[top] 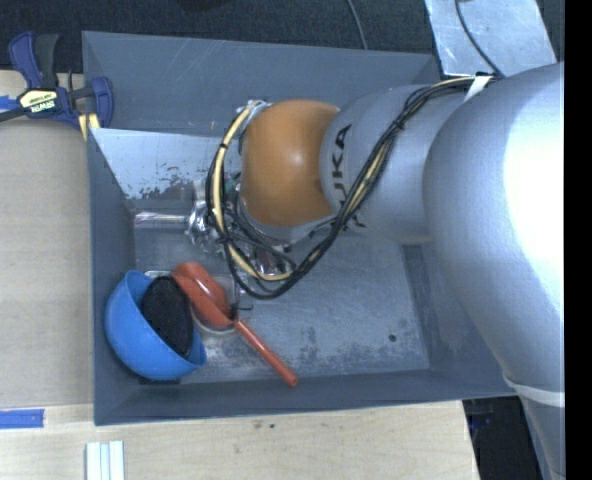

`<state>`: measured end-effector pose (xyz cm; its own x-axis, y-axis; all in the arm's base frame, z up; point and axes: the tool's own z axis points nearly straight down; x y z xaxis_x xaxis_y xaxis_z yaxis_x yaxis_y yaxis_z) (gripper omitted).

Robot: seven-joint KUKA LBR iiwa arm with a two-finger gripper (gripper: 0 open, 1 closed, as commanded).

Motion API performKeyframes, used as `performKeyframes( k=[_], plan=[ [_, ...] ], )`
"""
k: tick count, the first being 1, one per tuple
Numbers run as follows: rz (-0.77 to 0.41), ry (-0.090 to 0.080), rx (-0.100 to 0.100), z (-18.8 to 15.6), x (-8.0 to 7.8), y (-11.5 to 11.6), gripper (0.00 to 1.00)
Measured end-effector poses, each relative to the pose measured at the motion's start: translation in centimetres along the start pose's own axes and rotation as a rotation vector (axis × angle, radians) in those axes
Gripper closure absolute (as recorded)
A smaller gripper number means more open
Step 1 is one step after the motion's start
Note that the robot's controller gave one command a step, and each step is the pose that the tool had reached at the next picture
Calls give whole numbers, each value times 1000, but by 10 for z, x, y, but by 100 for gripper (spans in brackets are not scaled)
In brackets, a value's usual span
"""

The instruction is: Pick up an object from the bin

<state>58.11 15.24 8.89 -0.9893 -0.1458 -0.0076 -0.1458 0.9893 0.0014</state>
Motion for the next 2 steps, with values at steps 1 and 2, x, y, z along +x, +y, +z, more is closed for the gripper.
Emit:
performKeyframes(
  k=[1,2],
  plan=[
    [25,-3,-1,-7,-3,8,0],
    [1,11,13,16,-29,51,0]
  ],
)
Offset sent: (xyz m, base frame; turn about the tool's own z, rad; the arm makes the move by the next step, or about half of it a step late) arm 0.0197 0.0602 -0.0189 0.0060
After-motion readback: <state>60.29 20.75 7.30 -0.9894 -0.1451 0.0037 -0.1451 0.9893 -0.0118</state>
